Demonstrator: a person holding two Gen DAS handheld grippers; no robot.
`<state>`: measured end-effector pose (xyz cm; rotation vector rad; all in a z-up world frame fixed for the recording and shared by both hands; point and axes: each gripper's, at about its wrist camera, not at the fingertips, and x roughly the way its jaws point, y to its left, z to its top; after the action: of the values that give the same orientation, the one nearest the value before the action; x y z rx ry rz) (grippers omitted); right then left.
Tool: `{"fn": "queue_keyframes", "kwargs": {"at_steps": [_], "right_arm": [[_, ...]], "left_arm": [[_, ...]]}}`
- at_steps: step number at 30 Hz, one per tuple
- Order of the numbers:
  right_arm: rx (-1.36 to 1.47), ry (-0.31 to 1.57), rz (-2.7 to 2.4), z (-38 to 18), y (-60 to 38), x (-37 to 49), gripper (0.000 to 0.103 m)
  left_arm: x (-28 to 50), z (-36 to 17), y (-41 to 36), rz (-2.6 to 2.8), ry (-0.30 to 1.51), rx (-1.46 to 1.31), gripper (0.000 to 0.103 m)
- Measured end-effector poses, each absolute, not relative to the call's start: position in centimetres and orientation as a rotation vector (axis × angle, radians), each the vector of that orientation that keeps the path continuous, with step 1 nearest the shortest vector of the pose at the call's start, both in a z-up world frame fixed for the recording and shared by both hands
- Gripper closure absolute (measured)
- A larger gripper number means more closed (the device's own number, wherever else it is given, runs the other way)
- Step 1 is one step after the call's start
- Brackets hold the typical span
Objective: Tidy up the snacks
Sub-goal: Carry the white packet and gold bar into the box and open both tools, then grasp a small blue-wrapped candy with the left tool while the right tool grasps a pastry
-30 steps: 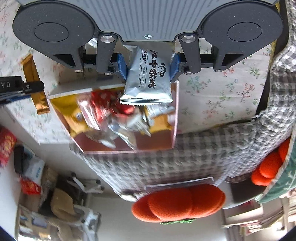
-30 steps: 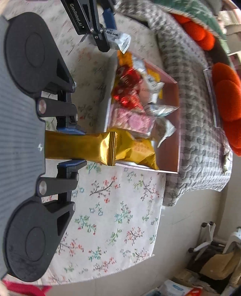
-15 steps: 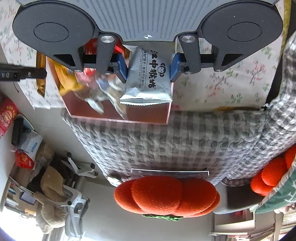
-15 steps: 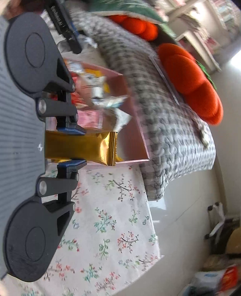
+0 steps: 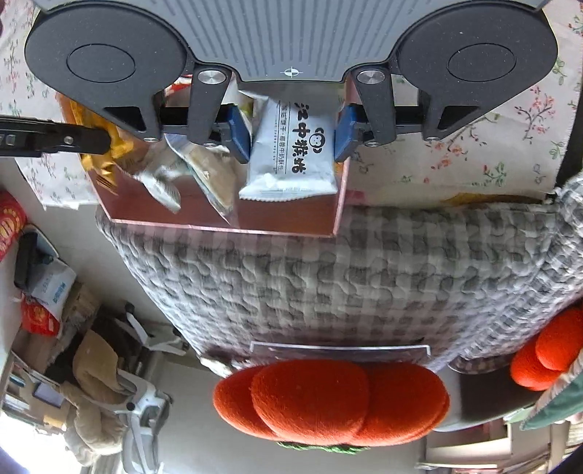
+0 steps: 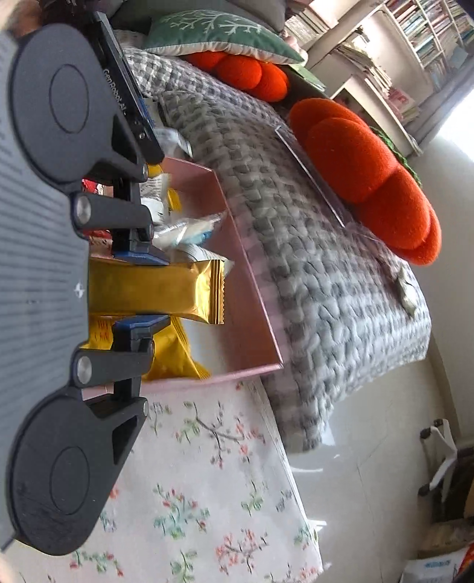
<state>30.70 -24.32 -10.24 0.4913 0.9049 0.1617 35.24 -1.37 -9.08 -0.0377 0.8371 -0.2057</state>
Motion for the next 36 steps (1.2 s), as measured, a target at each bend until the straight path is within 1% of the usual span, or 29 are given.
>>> {"fn": "queue_keyframes", "kwargs": {"at_steps": [2, 4, 6, 10, 14, 18, 22, 23, 25, 26, 28, 31, 33, 36], "right_arm": [[0.474, 0.908, 0.145, -10.3, -23.9, 30.7, 0.074], [0.48, 0.894, 0.125, -9.9, -24.1, 30.4, 0.074], [0.483, 0.872, 0.105, -9.3, -24.6, 30.0, 0.073], [0.478, 0.874, 0.088, -8.8, -24.9, 29.0, 0.072], [0.476, 0.92, 0.09, -8.6, -24.6, 28.3, 0.072], [0.475, 0.989, 0.122, -8.6, -24.1, 26.9, 0.067], [0.448, 1.02, 0.117, -8.1, -24.0, 25.0, 0.066], [0.447, 1.026, 0.117, -7.8, -24.0, 24.6, 0.064], [0.42, 1.056, 0.123, -7.4, -23.9, 24.1, 0.055], [0.394, 1.081, 0.134, -7.4, -23.7, 23.8, 0.05], [0.333, 1.142, 0.177, -7.9, -23.0, 22.7, 0.049], [0.285, 1.202, 0.21, -8.7, -22.0, 21.0, 0.048], [0.249, 1.242, 0.213, -9.2, -21.2, 19.7, 0.046], [0.234, 1.279, 0.216, -9.8, -20.7, 18.5, 0.046]], "left_arm": [[35.0, -8.6, -1.4, -0.208, 0.817, -0.022, 0.041], [34.7, -7.6, -1.0, -0.206, 0.787, -0.036, 0.038], [34.5, -6.8, -0.3, -0.212, 0.772, -0.075, 0.038], [33.8, -5.9, 0.7, -0.176, 0.789, -0.104, 0.038], [31.7, -5.0, 1.4, -0.164, 0.798, -0.116, 0.038], [29.2, -4.7, 1.6, -0.104, 0.795, -0.103, 0.038], [26.6, -5.4, 1.1, -0.071, 0.815, -0.086, 0.039], [26.0, -5.5, 0.8, -0.083, 0.82, -0.078, 0.039], [24.8, -5.8, 0.0, -0.127, 0.839, -0.061, 0.039], [24.2, -6.0, -0.4, -0.154, 0.853, -0.051, 0.039], [23.0, -7.0, -1.7, -0.238, 0.894, -0.01, 0.038], [21.5, -9.2, -4.0, -0.322, 0.967, 0.131, 0.038], [21.0, -10.6, -5.3, -0.344, 0.991, 0.227, 0.038], [20.6, -11.9, -6.3, -0.38, 1.01, 0.273, 0.038]]}}
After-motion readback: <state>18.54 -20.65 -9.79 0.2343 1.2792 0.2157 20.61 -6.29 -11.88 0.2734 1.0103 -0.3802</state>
